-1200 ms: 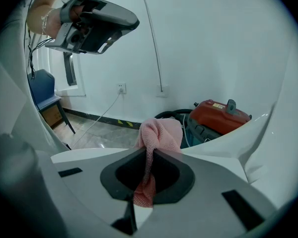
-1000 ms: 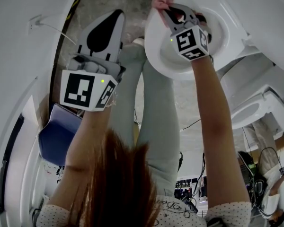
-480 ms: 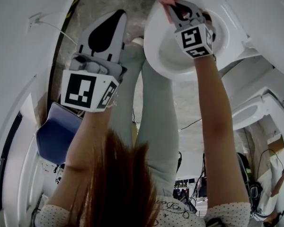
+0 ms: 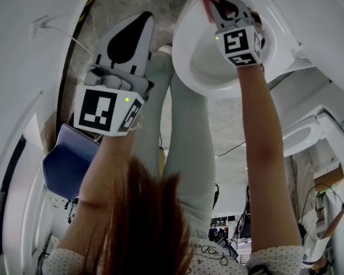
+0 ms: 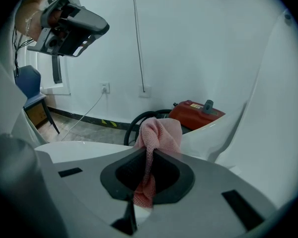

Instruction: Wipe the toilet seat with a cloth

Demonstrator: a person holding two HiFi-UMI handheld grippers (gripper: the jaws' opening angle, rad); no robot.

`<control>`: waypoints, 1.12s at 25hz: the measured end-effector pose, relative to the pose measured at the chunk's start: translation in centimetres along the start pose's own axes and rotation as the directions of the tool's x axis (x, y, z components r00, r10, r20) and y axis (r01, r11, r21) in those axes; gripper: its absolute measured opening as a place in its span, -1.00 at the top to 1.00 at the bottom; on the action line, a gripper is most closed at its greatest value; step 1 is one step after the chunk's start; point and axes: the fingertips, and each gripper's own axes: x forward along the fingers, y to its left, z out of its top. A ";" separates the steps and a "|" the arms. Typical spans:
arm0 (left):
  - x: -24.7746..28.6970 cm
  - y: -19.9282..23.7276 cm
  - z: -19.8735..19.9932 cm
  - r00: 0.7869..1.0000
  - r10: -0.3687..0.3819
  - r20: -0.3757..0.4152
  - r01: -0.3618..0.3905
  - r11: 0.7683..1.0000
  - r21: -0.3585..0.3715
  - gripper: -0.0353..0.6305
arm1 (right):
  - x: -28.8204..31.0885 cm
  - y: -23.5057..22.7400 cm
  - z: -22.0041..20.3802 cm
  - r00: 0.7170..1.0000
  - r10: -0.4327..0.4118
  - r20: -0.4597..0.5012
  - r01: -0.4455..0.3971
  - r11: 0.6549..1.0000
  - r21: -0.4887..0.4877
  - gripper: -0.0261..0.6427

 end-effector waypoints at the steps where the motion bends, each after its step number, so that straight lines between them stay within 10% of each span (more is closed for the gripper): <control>1: 0.0 0.0 0.0 1.000 0.001 0.000 -0.001 1.000 -0.001 0.88 | 0.0 -0.2 0.0 1.000 -0.007 -0.001 0.007 1.000 0.003 0.83; 28: -0.1 0.2 0.5 1.000 -0.015 -0.001 0.015 1.000 0.013 0.88 | -1.8 -5.5 -1.0 0.972 -0.228 -0.049 0.233 0.947 0.220 0.83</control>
